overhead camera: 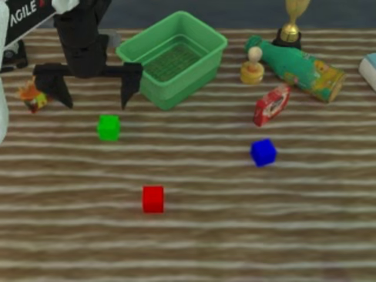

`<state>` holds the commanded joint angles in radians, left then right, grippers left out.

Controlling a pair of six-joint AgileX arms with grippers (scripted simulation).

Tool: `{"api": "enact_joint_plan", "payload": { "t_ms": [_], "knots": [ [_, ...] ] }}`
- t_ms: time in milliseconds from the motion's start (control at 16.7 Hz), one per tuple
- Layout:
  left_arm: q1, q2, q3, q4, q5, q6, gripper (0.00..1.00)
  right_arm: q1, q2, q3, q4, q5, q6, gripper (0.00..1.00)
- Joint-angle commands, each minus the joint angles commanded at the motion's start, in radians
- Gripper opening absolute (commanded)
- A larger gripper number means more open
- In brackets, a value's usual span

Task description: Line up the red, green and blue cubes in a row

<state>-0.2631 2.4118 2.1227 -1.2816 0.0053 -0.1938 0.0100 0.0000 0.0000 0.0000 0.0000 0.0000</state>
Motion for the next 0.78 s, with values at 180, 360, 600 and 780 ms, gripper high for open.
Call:
{"api": "enact_joint_plan", "payload": {
  "t_ms": [180, 360, 600, 780],
  "knots": [
    [0.005, 0.002, 0.0, 0.0, 0.0, 0.0, 1.0, 0.0, 0.0, 0.0, 0.0, 0.0, 0.0, 1.0],
    [0.003, 0.011, -0.035, 0.041, 0.0, 0.003, 1.0, 0.0, 0.0, 0.0, 0.0, 0.0, 0.0, 1.0],
    [0.002, 0.051, -0.146, 0.208, 0.001, 0.002, 1.0, 0.0, 0.0, 0.0, 0.0, 0.0, 0.0, 1.0],
    [0.001, 0.071, -0.192, 0.263, 0.001, 0.002, 1.0, 0.0, 0.0, 0.0, 0.0, 0.0, 0.0, 1.0]
  ]
}}
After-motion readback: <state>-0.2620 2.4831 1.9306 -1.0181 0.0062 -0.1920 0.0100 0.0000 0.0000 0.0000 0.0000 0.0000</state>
